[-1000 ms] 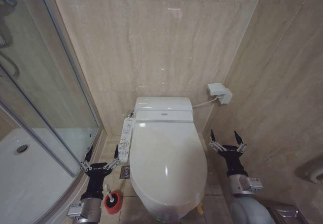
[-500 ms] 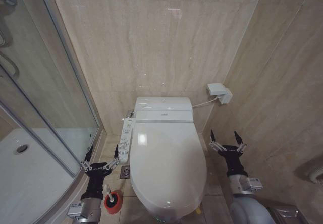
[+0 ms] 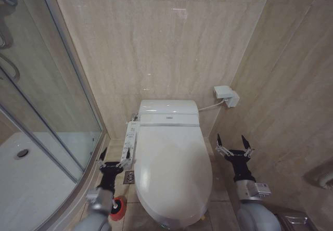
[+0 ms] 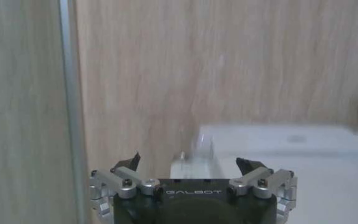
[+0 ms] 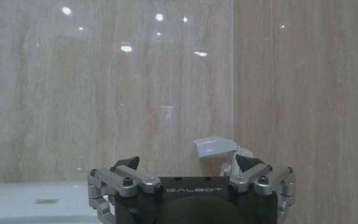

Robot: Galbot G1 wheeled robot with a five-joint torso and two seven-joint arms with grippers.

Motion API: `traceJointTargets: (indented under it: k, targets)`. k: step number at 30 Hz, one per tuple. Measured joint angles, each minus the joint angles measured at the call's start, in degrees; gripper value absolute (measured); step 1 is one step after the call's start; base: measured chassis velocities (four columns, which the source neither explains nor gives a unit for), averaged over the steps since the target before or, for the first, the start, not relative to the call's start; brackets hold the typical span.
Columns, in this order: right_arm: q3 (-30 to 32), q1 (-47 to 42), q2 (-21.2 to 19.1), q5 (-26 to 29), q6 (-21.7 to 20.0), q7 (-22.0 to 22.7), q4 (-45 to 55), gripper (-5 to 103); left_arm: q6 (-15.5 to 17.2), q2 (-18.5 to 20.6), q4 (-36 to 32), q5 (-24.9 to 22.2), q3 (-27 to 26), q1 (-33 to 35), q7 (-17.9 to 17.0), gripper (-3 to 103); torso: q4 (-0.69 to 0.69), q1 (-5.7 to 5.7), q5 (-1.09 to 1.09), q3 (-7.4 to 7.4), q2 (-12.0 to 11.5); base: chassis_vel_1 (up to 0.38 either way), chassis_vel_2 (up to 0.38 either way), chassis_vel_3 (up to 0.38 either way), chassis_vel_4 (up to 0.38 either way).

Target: Open the toilet lid, clean the toilet bowl with a toilet brush, close the toilet lid, and flush.

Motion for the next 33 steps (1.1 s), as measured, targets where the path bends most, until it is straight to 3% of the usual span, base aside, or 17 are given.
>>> traceJointTargets:
  k: [8,13,15,18,21,25,33]
  targets:
    - [0.0,-0.01,0.0,0.0,0.0,0.0,-0.01,100,-0.71,0.61,-4.19,2.62,-0.41,1.36,-0.49,100,0.04,0.0,-0.01,0.0,0.0,0.0,0.0,0.0,0.0]
    - [-0.01,-0.01,0.0,0.0,0.0,0.0,-0.01,100,-1.97,1.45,-9.7,3.9,-0.65,3.58,-2.71,100,0.04,-0.01,0.0,0.0,0.0,0.0,0.0,0.0,0.0]
    - [0.0,-0.01,0.0,0.0,0.0,0.0,0.0,100,-3.48,1.65,-9.57,3.81,-0.67,3.64,-3.16,100,0.04,-0.01,0.0,0.0,0.0,0.0,0.0,0.0,0.0]
    - [0.0,-0.01,0.0,0.0,0.0,0.0,0.0,100,-10.06,1.79,-4.75,2.78,-1.12,3.28,-3.53,100,0.02,-0.01,-0.03,0.0,0.0,0.0,0.0,0.0,0.0]
    - [0.0,-0.01,0.0,0.0,0.0,0.0,-0.01,100,-12.45,1.67,-2.85,1.97,-1.29,3.86,-2.87,100,0.04,-0.01,-0.02,0.0,0.0,0.0,0.0,0.0,0.0]
    - [0.0,-0.01,0.0,0.0,0.0,0.0,-0.01,100,-13.98,1.22,-1.54,1.64,-1.38,4.05,-2.75,100,0.04,-0.01,-0.01,0.0,0.0,0.0,0.0,0.0,0.0]
    - [-0.01,-0.01,0.0,0.0,0.0,0.0,0.0,100,-14.09,0.57,-1.57,1.71,-1.57,4.11,-2.75,100,0.03,-0.01,-0.01,0.0,0.0,0.0,0.0,0.0,0.0]
